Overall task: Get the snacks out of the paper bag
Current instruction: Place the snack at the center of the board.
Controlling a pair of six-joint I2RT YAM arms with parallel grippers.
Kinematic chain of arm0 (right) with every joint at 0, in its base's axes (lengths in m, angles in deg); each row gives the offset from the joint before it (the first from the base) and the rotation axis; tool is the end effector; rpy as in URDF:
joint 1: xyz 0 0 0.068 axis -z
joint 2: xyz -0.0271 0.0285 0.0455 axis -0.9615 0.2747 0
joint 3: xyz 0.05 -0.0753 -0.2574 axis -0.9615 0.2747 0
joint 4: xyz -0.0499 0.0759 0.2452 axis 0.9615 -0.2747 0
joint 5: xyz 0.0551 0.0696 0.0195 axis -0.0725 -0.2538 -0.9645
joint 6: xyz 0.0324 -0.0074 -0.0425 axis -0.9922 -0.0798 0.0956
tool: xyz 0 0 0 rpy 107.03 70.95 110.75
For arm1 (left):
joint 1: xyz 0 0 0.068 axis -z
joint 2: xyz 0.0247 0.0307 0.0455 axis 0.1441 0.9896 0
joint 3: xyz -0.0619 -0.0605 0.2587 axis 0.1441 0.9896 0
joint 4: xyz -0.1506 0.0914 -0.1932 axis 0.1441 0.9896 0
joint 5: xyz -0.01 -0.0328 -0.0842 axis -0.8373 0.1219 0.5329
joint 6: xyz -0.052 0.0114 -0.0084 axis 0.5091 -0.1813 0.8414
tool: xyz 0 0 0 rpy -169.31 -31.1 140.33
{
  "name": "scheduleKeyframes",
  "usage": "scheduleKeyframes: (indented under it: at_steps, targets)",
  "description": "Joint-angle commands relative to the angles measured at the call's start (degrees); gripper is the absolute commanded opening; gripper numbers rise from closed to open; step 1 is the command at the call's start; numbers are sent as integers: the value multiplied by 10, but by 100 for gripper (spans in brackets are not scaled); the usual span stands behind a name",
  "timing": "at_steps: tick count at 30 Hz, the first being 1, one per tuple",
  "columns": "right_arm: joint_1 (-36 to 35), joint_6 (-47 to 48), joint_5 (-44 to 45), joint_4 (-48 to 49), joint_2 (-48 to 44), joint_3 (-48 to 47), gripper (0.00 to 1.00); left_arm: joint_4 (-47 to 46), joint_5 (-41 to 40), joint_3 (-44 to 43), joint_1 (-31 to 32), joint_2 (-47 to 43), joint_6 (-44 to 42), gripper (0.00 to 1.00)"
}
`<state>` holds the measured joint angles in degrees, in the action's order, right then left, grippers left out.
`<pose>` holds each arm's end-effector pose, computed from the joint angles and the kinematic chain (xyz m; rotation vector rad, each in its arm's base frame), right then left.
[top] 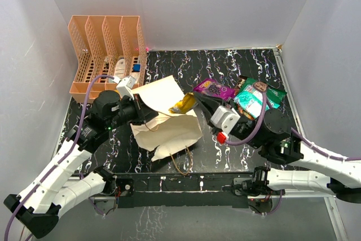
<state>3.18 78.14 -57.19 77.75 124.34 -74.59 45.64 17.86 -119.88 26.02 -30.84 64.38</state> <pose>0.0630 0.1604 0.4442 -1.0551 0.8546 0.2358 0.1465 -0.1087 0.3659 0.0922 2.0008 -1.0338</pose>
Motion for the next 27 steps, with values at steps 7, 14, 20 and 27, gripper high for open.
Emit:
scheduleKeyframes:
  at_steps: [7, 14, 20, 27]
  targets:
    - [162, 56, 160, 120, 123, -37, 7, 13, -5, -21, 0, -8, -1, 0]
    - [366, -71, 40, 133, 184, 57, 7, 25, -5, -25, 0, -23, -6, 0]
    - [454, -148, -11, 189, 222, 152, 7, 32, 9, -35, 0, -23, -20, 0]
    - [463, -221, -45, 183, 192, 236, 7, 6, 45, -26, 0, -27, -29, 0]
